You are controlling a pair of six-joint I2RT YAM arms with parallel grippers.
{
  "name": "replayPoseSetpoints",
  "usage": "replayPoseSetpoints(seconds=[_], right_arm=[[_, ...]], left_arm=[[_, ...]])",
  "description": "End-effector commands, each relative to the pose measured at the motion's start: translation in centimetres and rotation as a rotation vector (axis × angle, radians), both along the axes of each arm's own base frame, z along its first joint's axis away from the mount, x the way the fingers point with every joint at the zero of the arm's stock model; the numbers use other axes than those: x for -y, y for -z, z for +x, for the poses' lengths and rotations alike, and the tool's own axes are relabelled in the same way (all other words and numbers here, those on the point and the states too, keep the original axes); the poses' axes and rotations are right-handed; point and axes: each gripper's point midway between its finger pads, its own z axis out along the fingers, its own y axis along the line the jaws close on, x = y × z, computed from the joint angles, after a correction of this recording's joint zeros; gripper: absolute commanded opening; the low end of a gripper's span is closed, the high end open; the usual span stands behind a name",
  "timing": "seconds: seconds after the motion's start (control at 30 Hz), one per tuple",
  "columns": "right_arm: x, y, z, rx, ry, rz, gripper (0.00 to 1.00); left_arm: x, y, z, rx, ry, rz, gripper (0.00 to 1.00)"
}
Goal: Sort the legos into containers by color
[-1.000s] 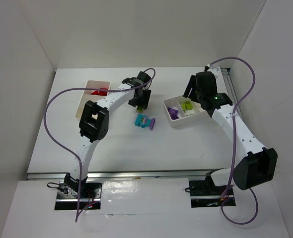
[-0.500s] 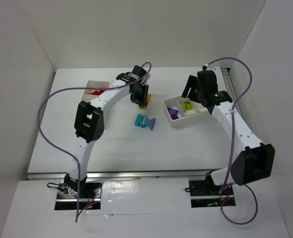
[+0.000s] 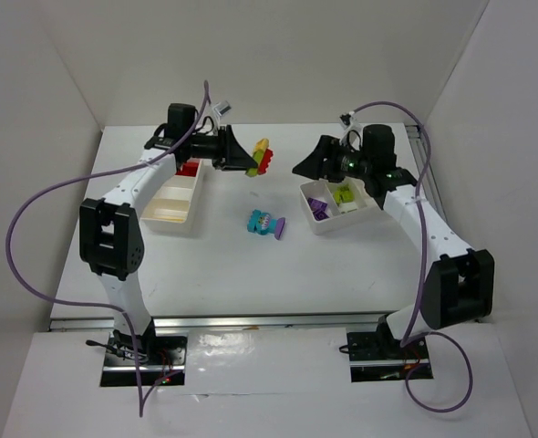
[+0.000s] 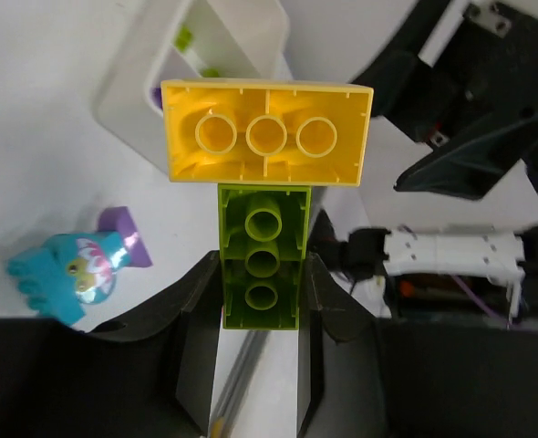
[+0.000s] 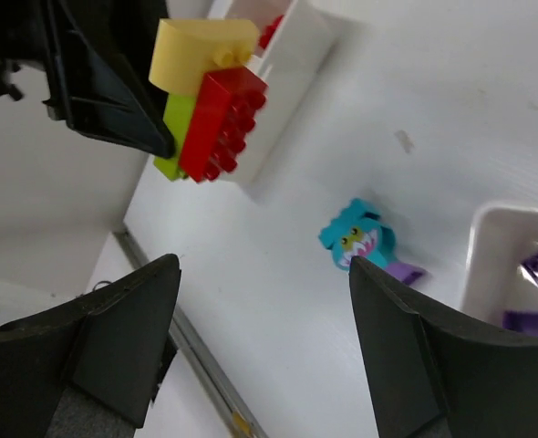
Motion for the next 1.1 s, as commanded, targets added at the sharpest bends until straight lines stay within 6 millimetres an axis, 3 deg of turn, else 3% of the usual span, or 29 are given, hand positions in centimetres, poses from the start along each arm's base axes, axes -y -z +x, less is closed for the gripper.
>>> replayPoseSetpoints(seconds=[0.0, 0.37, 0.5, 0.63, 0.73, 0.83, 0.87, 1.0, 1.07], right_arm=[[-3.2, -3.9, -0.7, 0.13, -0.199, 0.126, 0.82], [-6.1, -4.4, 0.6, 0.151, -0.294, 0.206, 0.83], [-7.3, -6.9, -0.2, 0.179, -0.38, 0.305, 0.83], [-7.7, -5.9, 0.7, 0.16, -0.388, 0.317, 0.83], [-8.2, -6.9, 0.4, 0.164, -0.408, 0.359, 0.81], [-8.9, -6.3, 0.3, 0.131, -0.439, 0.38, 0.72], [-9.0, -5.9, 0.6, 0.13, -0.439, 0.38, 0.62], [-9.7, -5.8, 0.2, 0.119, -0.446, 0.381, 0.4], [-9.6, -5.3, 0.3, 0.105, -0.427, 0.37, 0.22]], left_arm=[[1.2, -4.7, -2.7, 0.082, 0.182, -0.165, 0.0], [1.3, -5.8, -3.4, 0.092, 0.229, -0.216, 0.0], [1.3, -5.4, -3.5, 0.083, 0.229, -0.213, 0.0], [1.2, -5.6, -3.8, 0.088, 0.232, -0.207, 0.0], [1.2, -5.5, -3.8, 0.09, 0.234, -0.204, 0.0], [1.2, -5.5, -3.8, 0.09, 0.234, -0.204, 0.0], [1.2, -5.5, -3.8, 0.09, 0.234, -0.204, 0.0], [0.8, -5.8, -3.9, 0.102, 0.233, -0.21, 0.0], [0.4, -6.3, -3.6, 0.113, 0.214, -0.209, 0.0]])
